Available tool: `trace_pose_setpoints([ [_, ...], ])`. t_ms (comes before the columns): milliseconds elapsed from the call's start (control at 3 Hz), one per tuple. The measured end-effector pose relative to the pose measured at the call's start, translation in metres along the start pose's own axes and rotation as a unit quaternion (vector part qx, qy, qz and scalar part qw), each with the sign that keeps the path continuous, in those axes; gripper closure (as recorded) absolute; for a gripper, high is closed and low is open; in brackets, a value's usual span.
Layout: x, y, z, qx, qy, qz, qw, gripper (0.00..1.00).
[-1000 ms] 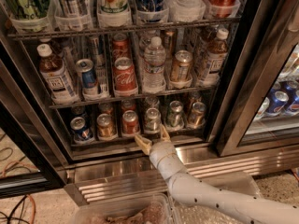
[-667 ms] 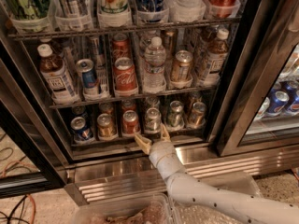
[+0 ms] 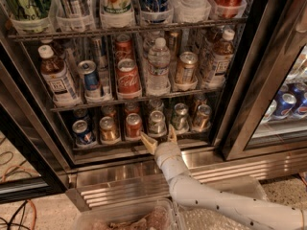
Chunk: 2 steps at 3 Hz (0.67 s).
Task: Pick 7up can from bottom shelf of fridge
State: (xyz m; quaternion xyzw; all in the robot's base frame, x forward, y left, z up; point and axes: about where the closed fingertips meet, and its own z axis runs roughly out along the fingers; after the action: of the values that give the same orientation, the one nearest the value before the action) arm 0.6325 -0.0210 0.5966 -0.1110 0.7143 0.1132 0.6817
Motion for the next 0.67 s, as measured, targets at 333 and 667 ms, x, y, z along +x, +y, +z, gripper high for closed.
trace_pose_setpoints([
  [333,-0.004,-0.011,0.011,0.017,-0.009,-0.001,0.9998,0.29],
  [667,0.0,-0.006,0.026,0.007,-0.006,-0.001,1.0,0.3],
])
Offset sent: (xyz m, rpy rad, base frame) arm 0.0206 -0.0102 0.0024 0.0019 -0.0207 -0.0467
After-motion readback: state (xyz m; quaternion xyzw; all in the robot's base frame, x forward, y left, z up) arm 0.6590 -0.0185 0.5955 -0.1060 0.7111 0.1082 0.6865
